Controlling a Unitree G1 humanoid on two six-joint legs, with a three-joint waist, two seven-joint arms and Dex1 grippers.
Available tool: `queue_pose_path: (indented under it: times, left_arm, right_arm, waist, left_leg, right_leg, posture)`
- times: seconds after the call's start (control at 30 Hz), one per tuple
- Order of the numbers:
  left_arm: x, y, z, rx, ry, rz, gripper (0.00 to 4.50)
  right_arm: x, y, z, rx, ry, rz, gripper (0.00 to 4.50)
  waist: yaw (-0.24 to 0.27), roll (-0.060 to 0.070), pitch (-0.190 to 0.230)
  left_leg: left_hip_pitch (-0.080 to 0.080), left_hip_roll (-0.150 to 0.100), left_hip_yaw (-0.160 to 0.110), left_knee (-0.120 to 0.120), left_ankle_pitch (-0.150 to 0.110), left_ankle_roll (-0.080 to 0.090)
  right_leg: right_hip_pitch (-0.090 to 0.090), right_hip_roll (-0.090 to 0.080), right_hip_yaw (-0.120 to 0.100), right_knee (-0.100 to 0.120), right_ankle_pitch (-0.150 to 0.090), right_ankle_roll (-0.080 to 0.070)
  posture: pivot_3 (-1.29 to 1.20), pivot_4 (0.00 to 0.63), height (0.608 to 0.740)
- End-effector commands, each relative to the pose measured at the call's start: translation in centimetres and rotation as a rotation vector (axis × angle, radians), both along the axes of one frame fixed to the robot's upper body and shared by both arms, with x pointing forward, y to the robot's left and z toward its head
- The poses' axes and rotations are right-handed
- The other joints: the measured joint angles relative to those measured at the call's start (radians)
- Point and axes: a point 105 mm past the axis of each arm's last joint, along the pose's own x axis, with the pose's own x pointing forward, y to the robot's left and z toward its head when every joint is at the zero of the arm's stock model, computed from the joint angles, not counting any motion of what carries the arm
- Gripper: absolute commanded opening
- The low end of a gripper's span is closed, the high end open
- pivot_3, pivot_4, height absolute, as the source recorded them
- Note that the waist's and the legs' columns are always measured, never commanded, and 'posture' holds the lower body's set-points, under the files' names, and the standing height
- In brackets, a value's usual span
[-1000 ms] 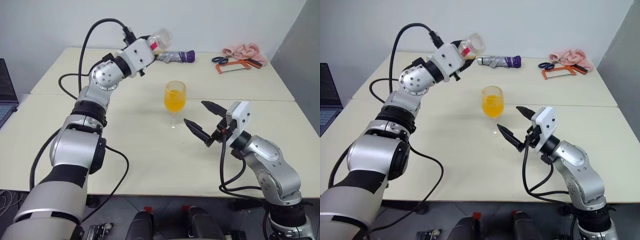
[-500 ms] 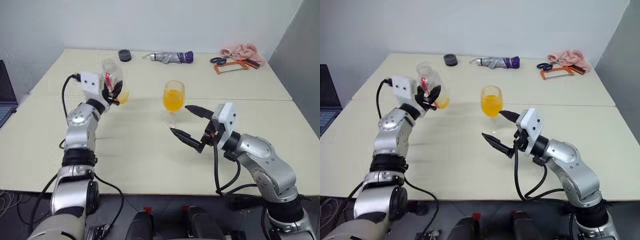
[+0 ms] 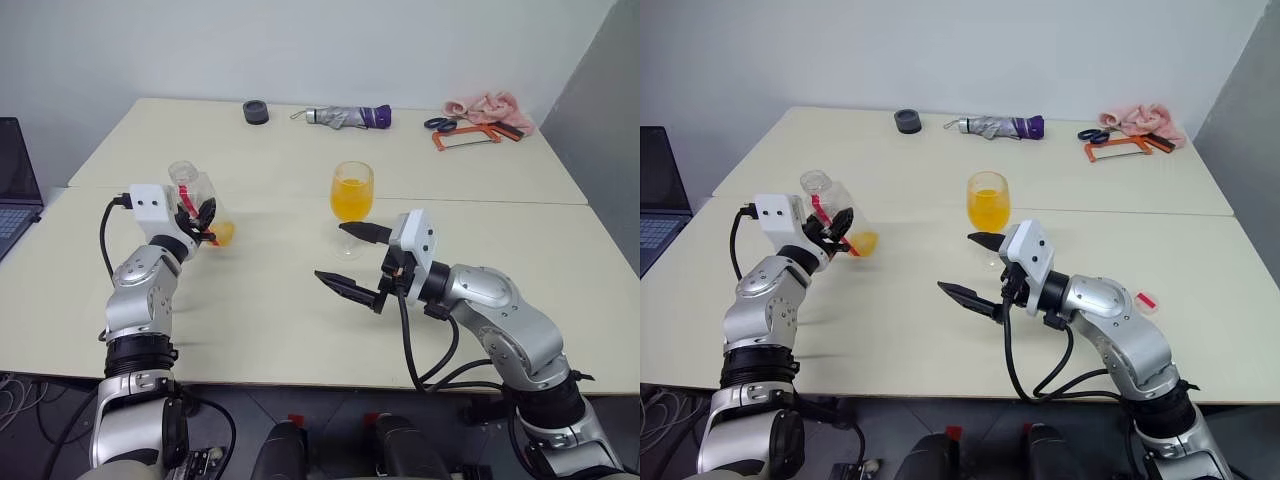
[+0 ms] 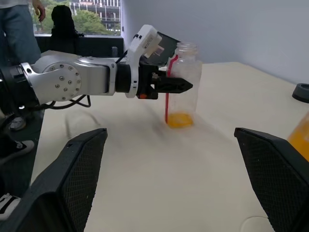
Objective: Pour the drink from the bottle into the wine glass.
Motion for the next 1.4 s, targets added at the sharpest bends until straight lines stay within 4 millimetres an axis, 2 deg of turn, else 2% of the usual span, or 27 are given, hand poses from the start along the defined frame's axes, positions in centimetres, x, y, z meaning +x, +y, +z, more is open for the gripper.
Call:
queue_pose_path:
  times: [0.03,0.13,0.37,0.43,0.77,1.0,1.23,1.4]
  left_arm:
    - [-0.1,0.5,1.3,0.04,-0.044,0.01,1.69]
    - [0.0,0.6,0.8,0.07,-0.037,0.014,1.69]
    - [-0.1,0.2,0.9,0.123,-0.064,-0.005,3.99]
    - [-0.2,0.1,0.8,0.132,-0.066,-0.007,4.49]
    - [-1.4,-0.2,0.3,0.129,-0.077,-0.019,4.49]
    - [-3.3,-0.2,-0.6,0.111,-0.056,0.003,4.49]
    - [-5.8,-1.0,-1.3,0.08,-0.025,0.031,4.49]
    - [-7.5,-1.7,-1.4,0.058,-0.056,0.046,4.49]
  right_arm:
    - [-0.5,0.7,1.2,0.015,-0.06,0.035,4.5]
    - [-0.5,0.8,1.1,0.01,-0.062,0.038,4.5]
    - [-0.5,0.7,1.0,0.008,-0.061,0.034,4.5]
    - [-0.5,0.6,1.0,0.008,-0.06,0.033,4.5]
    - [-0.6,-0.2,0.5,0.027,-0.019,0.015,4.5]
    - [-0.3,-1.9,-0.7,0.051,-0.038,-0.106,4.5]
    - [0.9,-6.0,-3.7,0.11,-0.024,-0.389,4.5]
    - [2.7,-10.4,-6.0,0.222,0.013,-0.727,4.5]
  waist:
    - [0.0,0.0,0.0]
    - [0.0,0.0,0.0]
    - [0.0,0.0,0.0]
    - [0.0,0.0,0.0]
    - [0.0,0.0,0.0]
    - [0.0,0.0,0.0]
    - [0.0,0.0,0.0]
    - [0.001,0.0,0.0]
  left_leg:
    - [0.0,0.0,0.0,0.0,0.0,0.0]
    - [0.0,0.0,0.0,0.0,0.0,0.0]
    - [0.0,0.0,0.0,0.0,0.0,0.0]
    - [0.0,0.0,0.0,0.0,0.0,0.0]
    - [0.0,0.0,0.0,-0.001,0.0,0.0]
    - [0.0,0.001,0.0,-0.002,0.0,0.0]
    - [0.0,0.002,0.001,-0.002,0.0,0.0]
    - [0.001,0.002,0.002,-0.003,0.0,0.0]
  right_leg:
    - [0.0,0.0,0.0,0.0,0.0,0.0]
    - [0.0,0.0,0.0,0.0,0.0,0.0]
    - [0.0,0.0,0.0,0.0,0.0,0.0]
    - [0.0,0.0,0.0,0.0,0.0,0.0]
    - [0.0,0.0,0.0,-0.001,0.0,0.0]
    - [0.0,0.0,0.001,-0.002,0.0,0.0]
    - [0.0,-0.001,0.002,-0.003,-0.001,0.001]
    - [0.0,-0.001,0.003,-0.003,-0.001,0.002]
  posture:
    - [0.0,0.15,0.74]
    - [0.0,0.15,0.74]
    - [0.0,0.15,0.74]
    - [0.0,0.15,0.74]
    - [0.0,0.15,0.74]
    - [0.0,0.15,0.74]
    - [0.0,0.15,0.74]
    - [0.0,0.15,0.74]
